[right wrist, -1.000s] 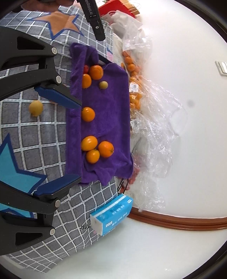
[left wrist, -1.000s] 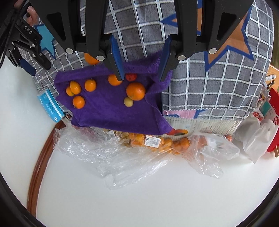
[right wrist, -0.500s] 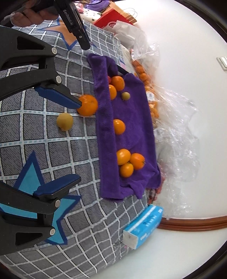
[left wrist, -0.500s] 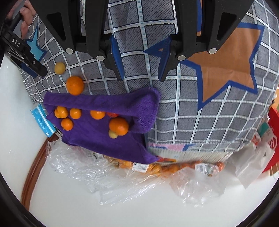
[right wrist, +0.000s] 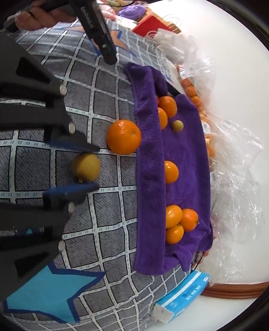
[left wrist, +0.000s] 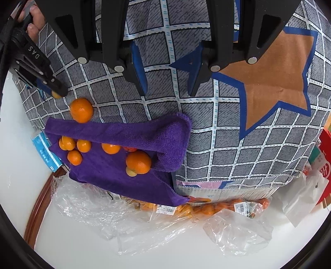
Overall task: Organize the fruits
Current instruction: 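Grasp the large orange with the left tool while the right tool holds the yellow fruit, then carry the large orange and the yellow fruit up over the purple towel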
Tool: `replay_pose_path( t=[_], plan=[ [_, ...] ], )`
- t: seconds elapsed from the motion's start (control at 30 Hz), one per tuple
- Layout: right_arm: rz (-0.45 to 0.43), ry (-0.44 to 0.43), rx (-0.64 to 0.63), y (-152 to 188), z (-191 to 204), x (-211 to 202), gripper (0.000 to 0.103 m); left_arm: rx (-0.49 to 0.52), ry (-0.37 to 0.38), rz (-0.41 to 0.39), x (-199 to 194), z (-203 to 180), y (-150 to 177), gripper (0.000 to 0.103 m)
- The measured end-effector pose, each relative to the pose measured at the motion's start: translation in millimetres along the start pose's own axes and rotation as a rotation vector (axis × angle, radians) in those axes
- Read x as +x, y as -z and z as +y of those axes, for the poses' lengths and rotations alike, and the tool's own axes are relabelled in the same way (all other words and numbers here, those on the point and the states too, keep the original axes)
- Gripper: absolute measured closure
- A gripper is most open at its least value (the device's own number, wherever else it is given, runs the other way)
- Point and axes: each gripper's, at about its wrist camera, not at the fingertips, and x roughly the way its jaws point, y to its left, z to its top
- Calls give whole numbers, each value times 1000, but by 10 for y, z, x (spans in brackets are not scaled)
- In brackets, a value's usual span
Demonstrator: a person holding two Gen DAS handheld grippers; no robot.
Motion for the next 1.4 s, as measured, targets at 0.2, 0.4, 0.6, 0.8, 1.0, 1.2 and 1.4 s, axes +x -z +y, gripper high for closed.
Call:
replay_pose_path(
  t=[0.2, 0.4, 0.6, 0.8, 1.0, 1.2, 1.4],
  plan=[
    [-66, 23, 17, 49, -213, -213, 75, 25, 34, -9, 13, -253, -15, 65],
    [-41, 47, 110, 133, -657, -218, 75, 70, 113, 16, 138, -686, -22, 65],
    [-84, 60, 105, 184, -743, -338, 75, 122, 116, 23, 249, -1054, -73, 65],
    [-102, 5, 133, 206, -827, -379, 75, 140, 120, 21, 367, -1228, -131, 59],
    [-116, -27, 164, 197, -846, -369, 75, 171, 80, 20, 506, -1399, -108, 58],
    [-109, -52, 211, 193, -919, -350, 75, 193, 61, 7, 508, -1413, -106, 64],
    [-103, -37, 193, 192, -884, -340, 75, 161, 76, 15, 385, -1280, -102, 64]
  ],
)
